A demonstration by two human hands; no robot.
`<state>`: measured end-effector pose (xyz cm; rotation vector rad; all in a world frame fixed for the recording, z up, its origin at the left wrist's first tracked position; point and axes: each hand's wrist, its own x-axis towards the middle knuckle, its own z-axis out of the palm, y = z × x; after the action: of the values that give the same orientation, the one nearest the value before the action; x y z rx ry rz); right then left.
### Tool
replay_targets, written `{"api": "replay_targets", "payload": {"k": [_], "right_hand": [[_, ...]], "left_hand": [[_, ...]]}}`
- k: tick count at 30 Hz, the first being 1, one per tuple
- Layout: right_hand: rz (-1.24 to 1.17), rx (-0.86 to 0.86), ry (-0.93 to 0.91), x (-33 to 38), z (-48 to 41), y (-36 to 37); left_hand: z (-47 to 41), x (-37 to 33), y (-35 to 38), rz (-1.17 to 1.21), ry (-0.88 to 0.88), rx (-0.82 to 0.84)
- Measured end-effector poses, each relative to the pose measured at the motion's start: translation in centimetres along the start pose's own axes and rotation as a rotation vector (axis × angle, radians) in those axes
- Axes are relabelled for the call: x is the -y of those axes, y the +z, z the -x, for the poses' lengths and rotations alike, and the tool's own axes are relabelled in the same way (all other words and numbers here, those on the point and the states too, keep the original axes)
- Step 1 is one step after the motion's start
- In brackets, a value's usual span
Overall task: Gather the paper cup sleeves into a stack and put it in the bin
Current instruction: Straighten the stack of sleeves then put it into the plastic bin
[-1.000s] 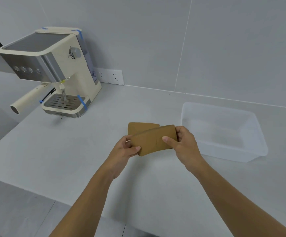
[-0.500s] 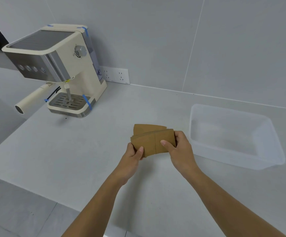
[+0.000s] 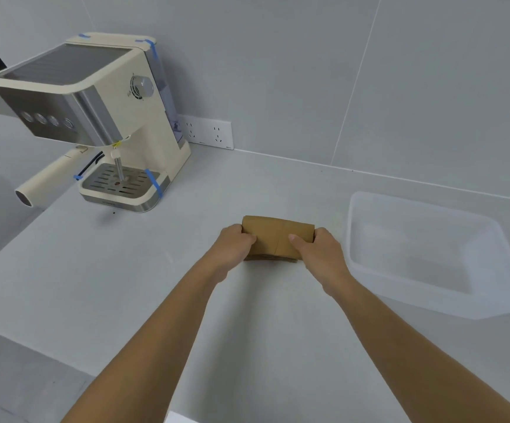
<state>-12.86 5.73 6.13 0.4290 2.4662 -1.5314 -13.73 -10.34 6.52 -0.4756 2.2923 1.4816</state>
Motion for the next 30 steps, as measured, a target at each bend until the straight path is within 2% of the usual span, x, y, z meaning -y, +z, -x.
{"api": "replay_targets", "payload": {"k": [8, 18, 24, 30], "right_hand": [[0.087, 0.035, 0.081, 0.4, -2.4, 0.7], [0.110, 0.070, 0.135, -0.9, -4.0, 1.7], [-0.042, 0.127, 0.191, -1.3, -4.4, 1.7], [-0.134, 0.168, 0.244, -1.1, -4.9, 1.3]], "left_hand": [[-2.6, -0.5, -0.2, 0.014, -0.105, -0.028], [-4.2, 1.0, -0.1, 0.024, -0.111, -0.023], [-4.9, 0.9, -0.5, 0.086, -0.218, 0.010], [-5.3, 0.5, -0.2, 0.132, -0.238, 0.019]]}}
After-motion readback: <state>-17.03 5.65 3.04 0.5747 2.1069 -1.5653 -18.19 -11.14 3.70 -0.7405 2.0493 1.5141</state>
